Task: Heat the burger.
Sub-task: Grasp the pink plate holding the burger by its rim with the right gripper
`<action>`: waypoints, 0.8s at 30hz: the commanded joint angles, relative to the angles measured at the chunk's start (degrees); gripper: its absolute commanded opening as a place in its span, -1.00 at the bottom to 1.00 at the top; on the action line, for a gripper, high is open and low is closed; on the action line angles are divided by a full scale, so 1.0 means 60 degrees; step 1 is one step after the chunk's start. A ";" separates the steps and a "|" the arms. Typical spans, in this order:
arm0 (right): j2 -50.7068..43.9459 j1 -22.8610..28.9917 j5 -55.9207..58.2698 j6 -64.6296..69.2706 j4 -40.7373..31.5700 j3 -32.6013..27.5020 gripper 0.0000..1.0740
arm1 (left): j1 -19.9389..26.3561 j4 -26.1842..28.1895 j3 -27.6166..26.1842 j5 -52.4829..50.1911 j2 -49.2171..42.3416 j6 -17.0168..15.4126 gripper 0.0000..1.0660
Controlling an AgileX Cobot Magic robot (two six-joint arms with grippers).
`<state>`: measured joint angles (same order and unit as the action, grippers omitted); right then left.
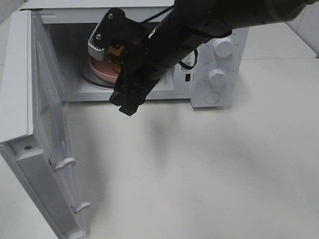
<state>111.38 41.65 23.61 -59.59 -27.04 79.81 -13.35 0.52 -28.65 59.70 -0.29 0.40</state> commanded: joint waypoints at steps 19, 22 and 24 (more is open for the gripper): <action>-0.0010 0.0573 -0.1442 0.0754 0.4431 0.0067 -0.02 | 0.0000 0.0038 0.0019 -0.0095 -0.0210 0.0029 -1.00; 0.0000 0.0573 -0.1537 0.1499 0.5233 0.0067 -0.02 | 0.0000 0.0038 0.0019 -0.0095 -0.0210 0.0029 -1.00; 0.0115 0.0573 -0.1537 0.1881 0.5691 0.0105 -0.02 | 0.0000 0.0038 0.0019 -0.0095 -0.0210 0.0029 -1.00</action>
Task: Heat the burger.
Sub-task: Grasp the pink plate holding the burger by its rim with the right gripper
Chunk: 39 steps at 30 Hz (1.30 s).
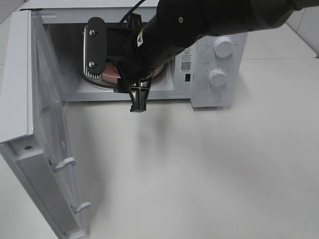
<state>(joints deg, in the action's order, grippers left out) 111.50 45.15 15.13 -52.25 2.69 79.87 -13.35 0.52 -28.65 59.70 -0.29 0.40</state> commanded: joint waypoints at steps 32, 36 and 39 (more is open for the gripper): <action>0.2235 -0.0010 0.0143 0.1853 0.1843 0.2139 -0.02 | 0.0000 0.0038 0.0019 -0.0095 -0.0181 0.0029 -1.00; 0.2282 -0.0038 0.0162 0.1881 0.1891 0.2139 -0.02 | 0.0000 0.0038 0.0019 -0.0095 -0.0181 0.0029 -1.00; 0.2368 -0.0115 0.0124 0.1986 0.1891 0.2139 -0.02 | 0.0000 0.0038 0.0019 -0.0095 -0.0181 0.0029 -1.00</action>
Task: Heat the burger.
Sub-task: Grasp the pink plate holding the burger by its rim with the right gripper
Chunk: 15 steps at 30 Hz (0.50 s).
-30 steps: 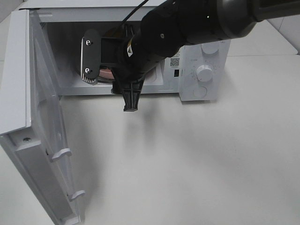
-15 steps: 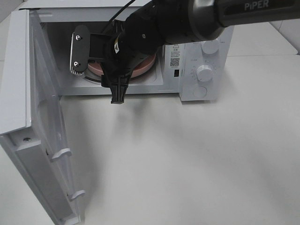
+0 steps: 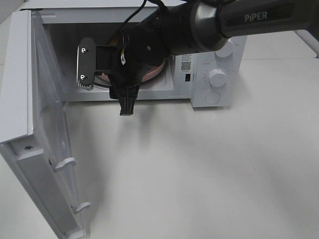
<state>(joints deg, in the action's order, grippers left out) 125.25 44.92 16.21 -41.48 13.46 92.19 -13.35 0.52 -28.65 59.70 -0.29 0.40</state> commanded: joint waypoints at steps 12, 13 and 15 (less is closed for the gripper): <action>0.0382 -0.0525 -0.0038 0.0449 0.0267 0.0086 -0.02 | 0.0000 0.0038 0.0019 -0.0095 -0.0181 0.0029 -1.00; 0.0382 -0.0525 -0.0038 0.0449 0.0267 0.0086 -0.02 | 0.0000 0.0038 0.0019 -0.0095 -0.0181 0.0029 -1.00; 0.0458 -0.0630 -0.0095 0.0449 0.0334 0.0086 -0.02 | 0.0000 0.0038 0.0019 -0.0095 -0.0181 0.0029 -1.00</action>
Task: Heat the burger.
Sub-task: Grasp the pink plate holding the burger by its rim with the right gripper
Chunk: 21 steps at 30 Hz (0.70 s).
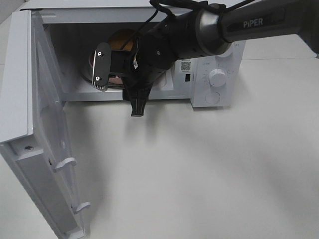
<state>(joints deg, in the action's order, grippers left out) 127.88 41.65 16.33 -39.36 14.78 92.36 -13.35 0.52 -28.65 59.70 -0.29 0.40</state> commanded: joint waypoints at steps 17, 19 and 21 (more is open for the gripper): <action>0.0067 -0.0086 -0.0134 0.0095 0.0401 0.0057 -0.02 | 0.0000 0.0038 0.0019 -0.0095 -0.0181 0.0029 -1.00; 0.0057 -0.0086 -0.0010 0.0095 0.0439 0.0057 -0.02 | 0.0000 0.0038 0.0019 -0.0095 -0.0181 0.0029 -1.00; 0.0048 -0.0086 0.0124 0.0095 0.0439 0.0057 -0.02 | 0.0000 0.0038 0.0019 -0.0095 -0.0181 0.0029 -1.00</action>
<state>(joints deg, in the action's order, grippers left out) 128.23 41.31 15.99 -39.36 16.96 92.36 -13.35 0.52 -28.65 59.70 -0.29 0.40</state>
